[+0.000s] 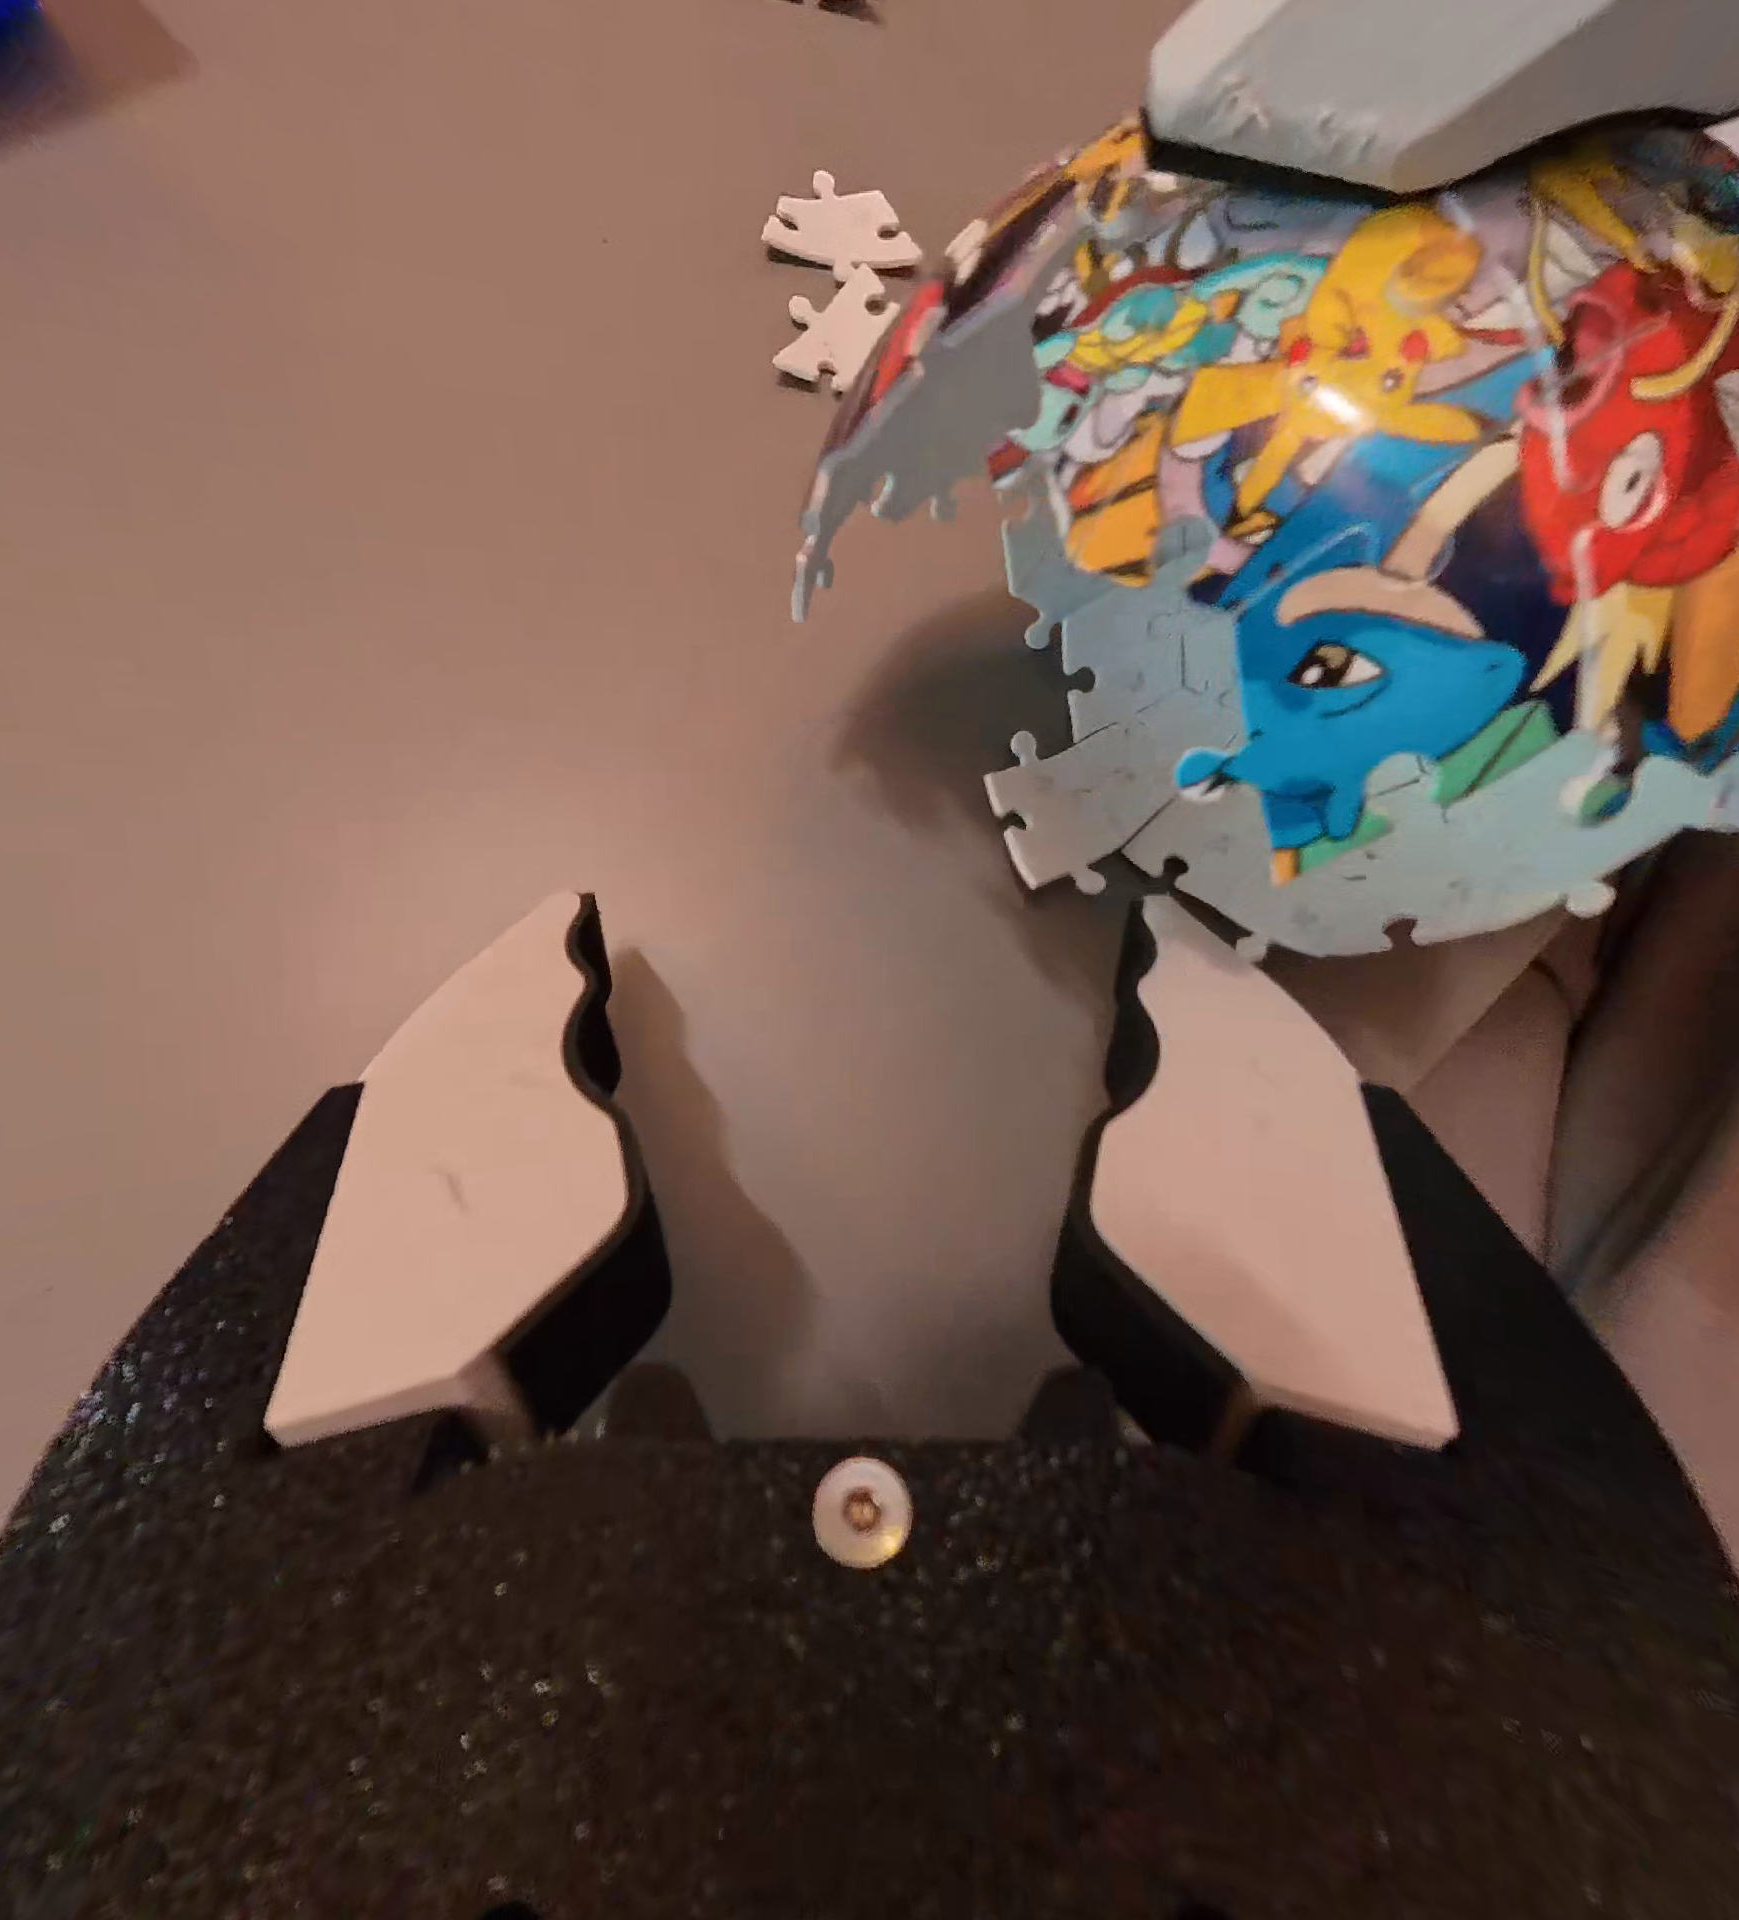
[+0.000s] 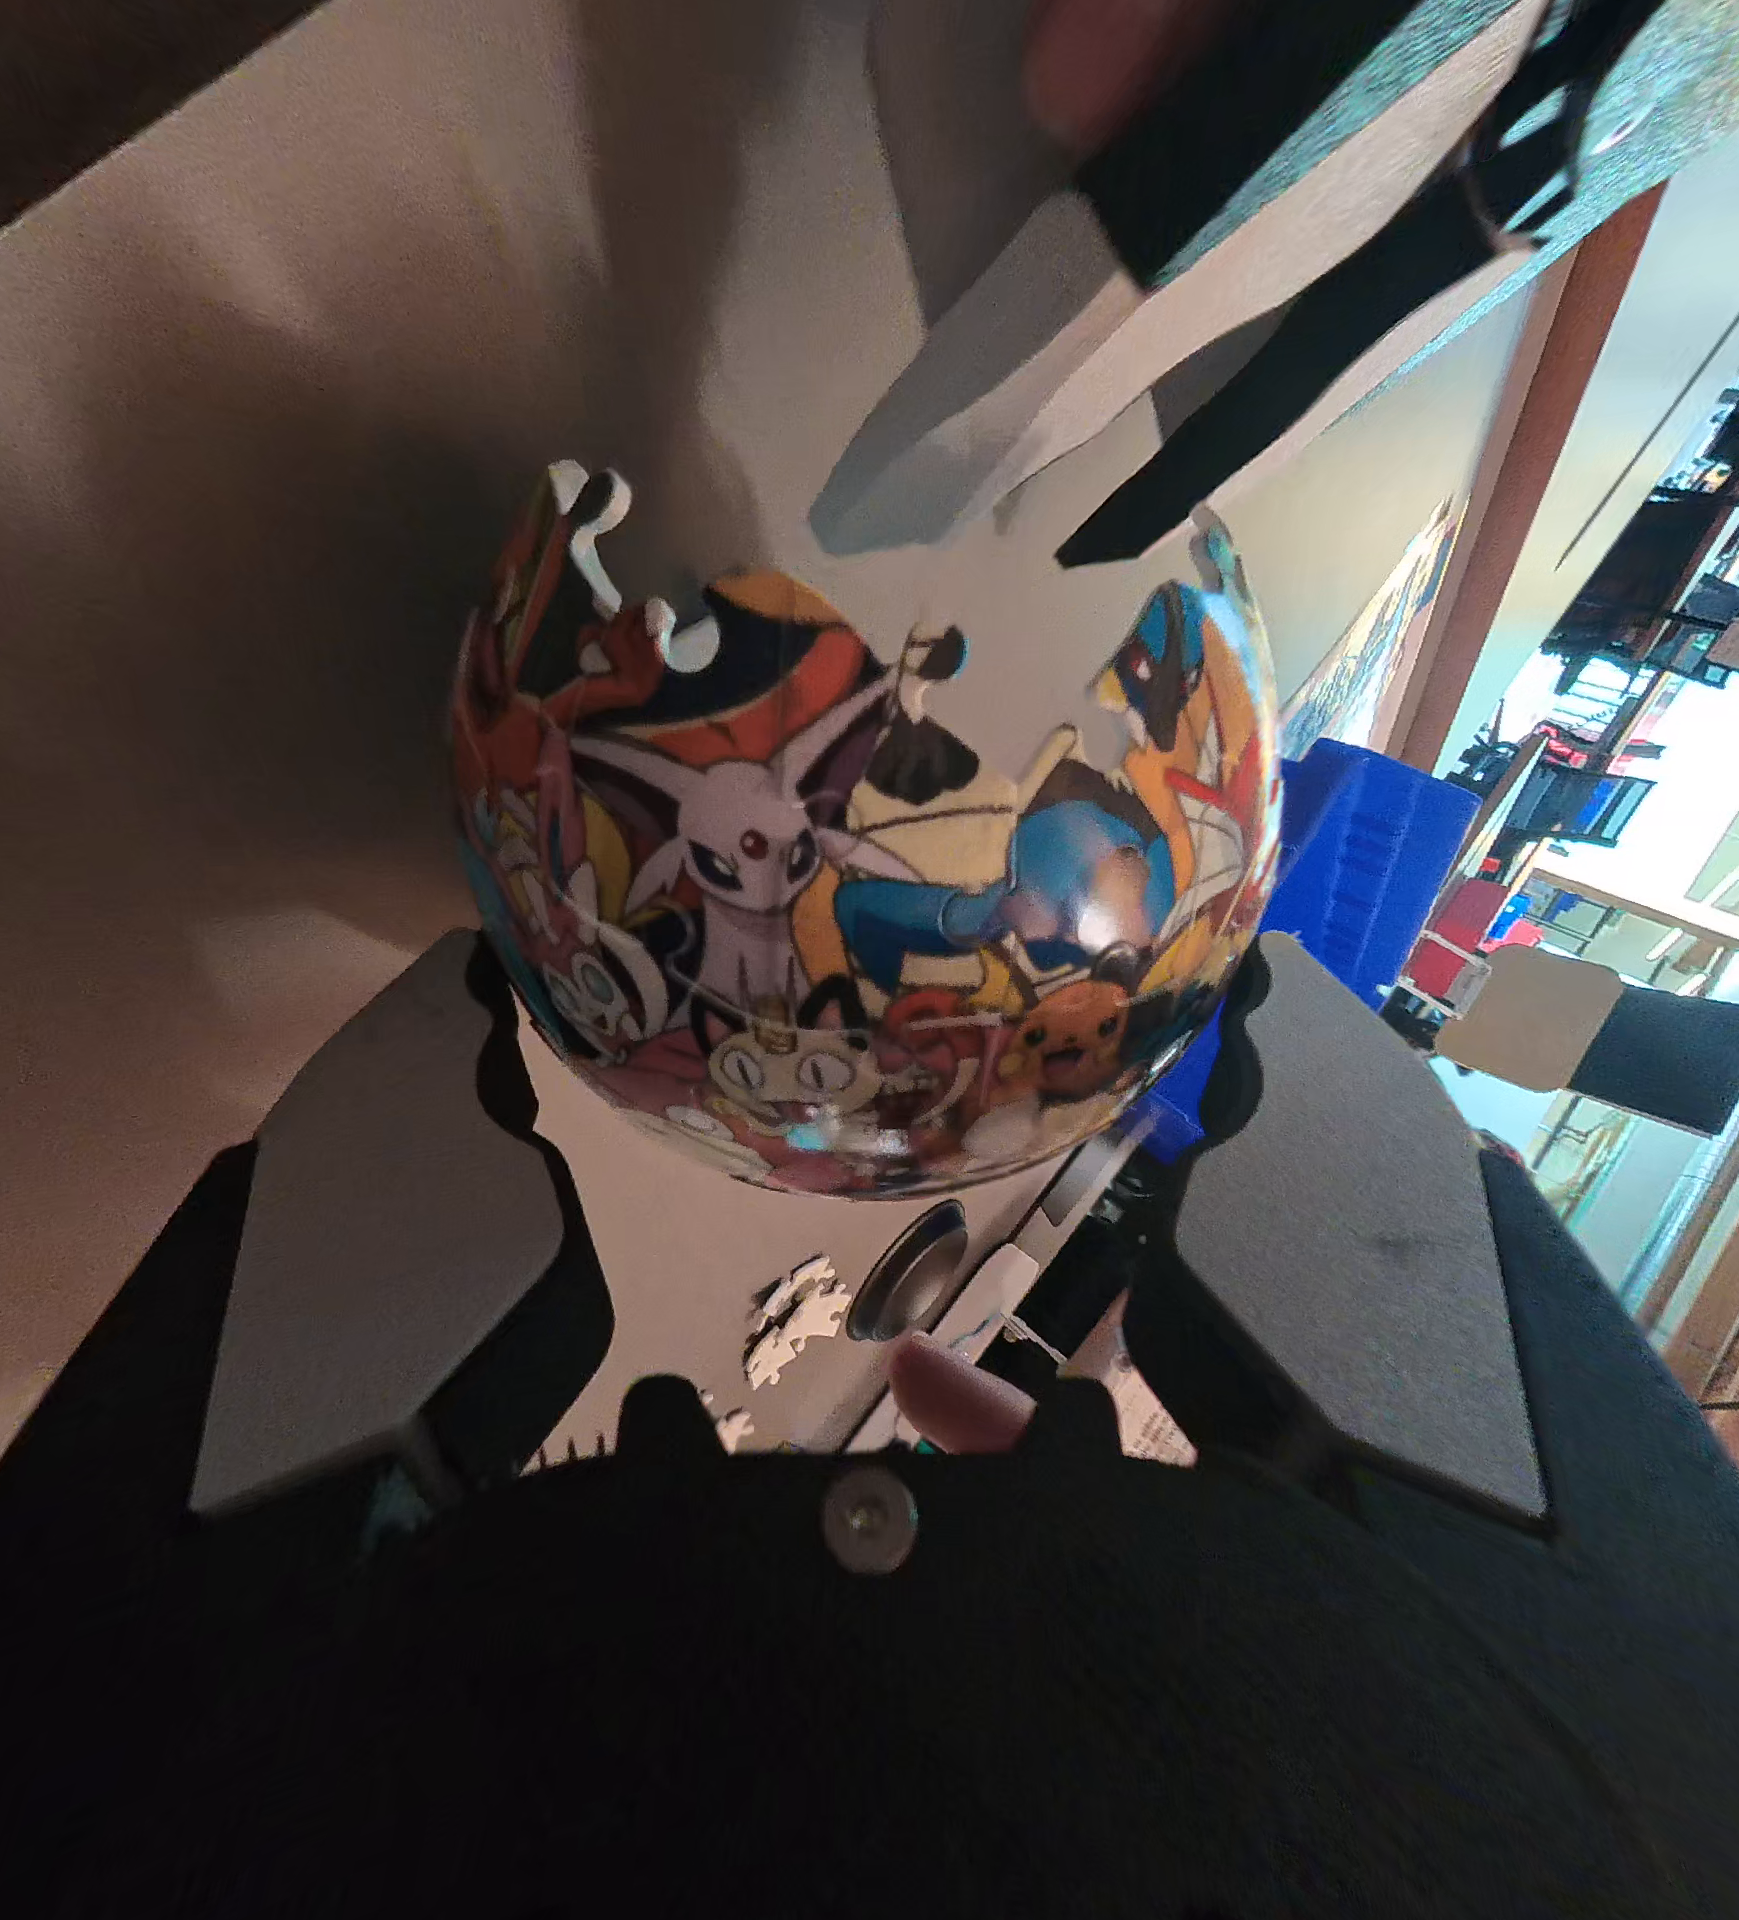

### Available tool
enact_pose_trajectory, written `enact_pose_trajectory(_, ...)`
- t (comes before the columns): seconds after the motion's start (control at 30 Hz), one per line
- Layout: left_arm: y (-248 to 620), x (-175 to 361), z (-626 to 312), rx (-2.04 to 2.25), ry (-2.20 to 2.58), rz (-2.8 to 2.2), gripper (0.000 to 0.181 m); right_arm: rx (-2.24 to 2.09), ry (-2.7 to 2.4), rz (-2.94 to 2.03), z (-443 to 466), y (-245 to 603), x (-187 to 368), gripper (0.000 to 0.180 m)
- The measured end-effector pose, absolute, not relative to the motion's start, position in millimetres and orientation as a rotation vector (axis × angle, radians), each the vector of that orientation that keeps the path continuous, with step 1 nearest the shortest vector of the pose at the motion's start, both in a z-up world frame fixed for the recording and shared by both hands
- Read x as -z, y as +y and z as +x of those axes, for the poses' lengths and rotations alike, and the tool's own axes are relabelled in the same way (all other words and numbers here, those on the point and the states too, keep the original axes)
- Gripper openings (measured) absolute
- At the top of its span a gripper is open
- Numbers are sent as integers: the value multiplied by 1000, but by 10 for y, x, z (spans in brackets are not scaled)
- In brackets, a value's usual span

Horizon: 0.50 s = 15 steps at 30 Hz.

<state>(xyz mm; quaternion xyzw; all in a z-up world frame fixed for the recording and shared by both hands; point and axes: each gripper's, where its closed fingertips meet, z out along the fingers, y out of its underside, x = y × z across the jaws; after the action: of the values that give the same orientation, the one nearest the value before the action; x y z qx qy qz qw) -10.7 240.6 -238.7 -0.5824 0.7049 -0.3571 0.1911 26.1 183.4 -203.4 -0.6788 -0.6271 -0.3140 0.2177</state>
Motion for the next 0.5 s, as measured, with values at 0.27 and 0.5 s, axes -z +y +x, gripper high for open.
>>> enact_pose_trajectory(0.27,2505,2251,-124,1176,1873,-1678,90,955,-1740,-1856,247,1815,2033,127)
enact_pose_trajectory(0.5,2491,2306,-132,1119,1970,-1612,90,1078,-1747,-1818,262,1797,2022,127)
